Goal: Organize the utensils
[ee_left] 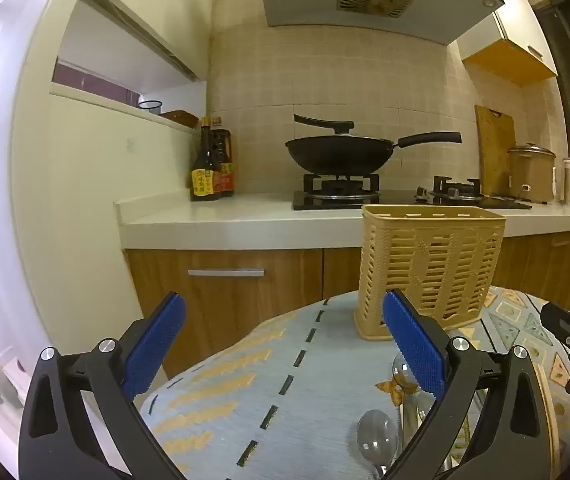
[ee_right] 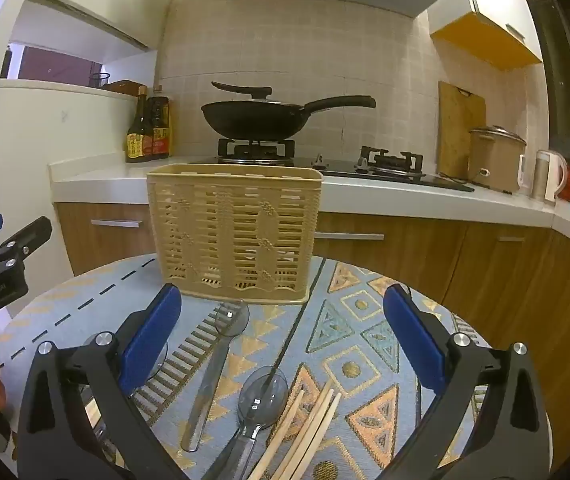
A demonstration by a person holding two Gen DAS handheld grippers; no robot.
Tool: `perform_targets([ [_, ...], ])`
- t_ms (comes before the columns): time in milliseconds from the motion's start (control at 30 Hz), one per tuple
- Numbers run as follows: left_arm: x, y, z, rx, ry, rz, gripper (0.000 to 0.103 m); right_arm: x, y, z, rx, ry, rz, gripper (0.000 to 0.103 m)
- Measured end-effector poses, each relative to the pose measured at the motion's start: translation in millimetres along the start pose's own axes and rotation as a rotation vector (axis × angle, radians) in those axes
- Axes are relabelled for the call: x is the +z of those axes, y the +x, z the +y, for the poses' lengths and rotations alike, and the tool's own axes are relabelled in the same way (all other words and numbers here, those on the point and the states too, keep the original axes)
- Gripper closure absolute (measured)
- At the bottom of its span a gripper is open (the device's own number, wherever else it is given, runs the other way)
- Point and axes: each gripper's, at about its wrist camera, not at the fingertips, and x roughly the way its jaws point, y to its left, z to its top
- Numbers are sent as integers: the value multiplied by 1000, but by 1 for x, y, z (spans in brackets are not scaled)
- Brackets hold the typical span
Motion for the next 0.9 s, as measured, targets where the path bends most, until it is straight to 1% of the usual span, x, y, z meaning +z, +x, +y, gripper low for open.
perform_targets([
  [67, 0, -1, 0, 2, -3, 3, 7, 0, -3, 4, -2, -9, -5, 6],
  [100, 0, -1, -1, 3, -4, 4, 7, -1, -4, 0, 2, 18, -6, 6],
  [133, 0, -1, 0, -3, -13, 13, 7, -2, -7, 2, -1, 12, -10, 6],
  [200, 0, 0, 2, -9, -17, 19, 7, -2, 8, -1, 8, 26, 38, 6],
  [267, -3, -2, -2, -9, -14, 19, 7, 0, 1, -3, 11, 25, 22, 6],
  [400, -1, -5, -7, -10, 0, 17, 7, 1, 0, -3, 10, 30, 19, 6],
  [433, 0, -2, -3, -22, -7, 23, 7, 0, 0, -3, 10, 31, 19, 6],
  [900, -2, -1, -4, -22, -1, 19, 7, 3, -1, -3, 9, 27, 16, 6],
])
